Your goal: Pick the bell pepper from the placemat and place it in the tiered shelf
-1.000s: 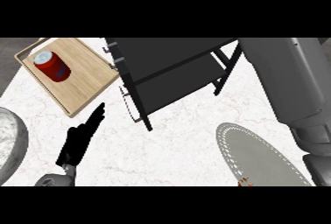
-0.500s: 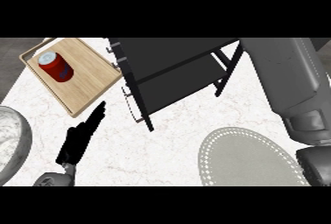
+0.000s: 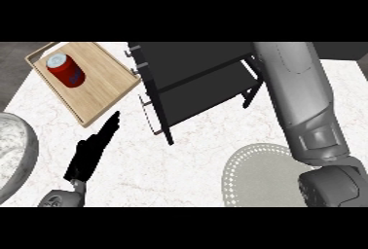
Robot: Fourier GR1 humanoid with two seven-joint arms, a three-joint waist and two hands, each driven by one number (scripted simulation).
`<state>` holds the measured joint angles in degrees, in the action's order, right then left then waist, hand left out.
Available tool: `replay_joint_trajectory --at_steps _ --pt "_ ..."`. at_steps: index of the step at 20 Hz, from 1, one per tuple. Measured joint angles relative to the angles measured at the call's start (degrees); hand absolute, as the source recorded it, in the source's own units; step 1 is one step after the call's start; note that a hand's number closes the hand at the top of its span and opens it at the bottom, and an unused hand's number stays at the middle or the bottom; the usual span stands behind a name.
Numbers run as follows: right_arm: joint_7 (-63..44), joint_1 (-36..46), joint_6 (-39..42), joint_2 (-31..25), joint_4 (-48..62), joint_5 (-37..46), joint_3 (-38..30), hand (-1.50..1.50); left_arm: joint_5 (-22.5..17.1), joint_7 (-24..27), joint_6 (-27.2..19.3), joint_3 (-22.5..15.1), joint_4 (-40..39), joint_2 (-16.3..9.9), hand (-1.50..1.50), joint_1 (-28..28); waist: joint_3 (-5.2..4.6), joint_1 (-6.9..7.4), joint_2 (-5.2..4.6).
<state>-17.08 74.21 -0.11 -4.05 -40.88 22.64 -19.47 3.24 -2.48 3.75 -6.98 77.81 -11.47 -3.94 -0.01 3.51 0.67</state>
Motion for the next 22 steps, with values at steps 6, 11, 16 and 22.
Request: replay_joint_trajectory --at_steps 6,11,16,22 --pt "3.59 1.33 -8.40 1.91 1.06 -4.85 -5.02 -1.50 0.07 0.36 -0.22 0.57 0.23 -0.28 0.00 1.31 -0.43 -0.44 -0.25" --pt "6.13 0.82 -16.57 -0.98 0.90 -5.74 -8.67 -1.50 -0.41 0.43 -0.23 1.79 -0.22 -0.80 0.00 1.51 -0.97 -1.08 -1.00" --pt "6.07 -3.90 -17.51 -8.41 1.24 -6.19 -11.41 -1.50 -0.64 0.56 -0.53 2.17 0.26 -0.60 0.00 2.95 -0.81 -2.58 -0.83" --pt "9.01 -10.95 -7.21 -19.10 0.04 -10.24 -14.26 -1.50 -0.38 -0.30 -1.11 2.56 0.33 -0.19 0.00 2.55 -0.21 -3.48 -0.75"
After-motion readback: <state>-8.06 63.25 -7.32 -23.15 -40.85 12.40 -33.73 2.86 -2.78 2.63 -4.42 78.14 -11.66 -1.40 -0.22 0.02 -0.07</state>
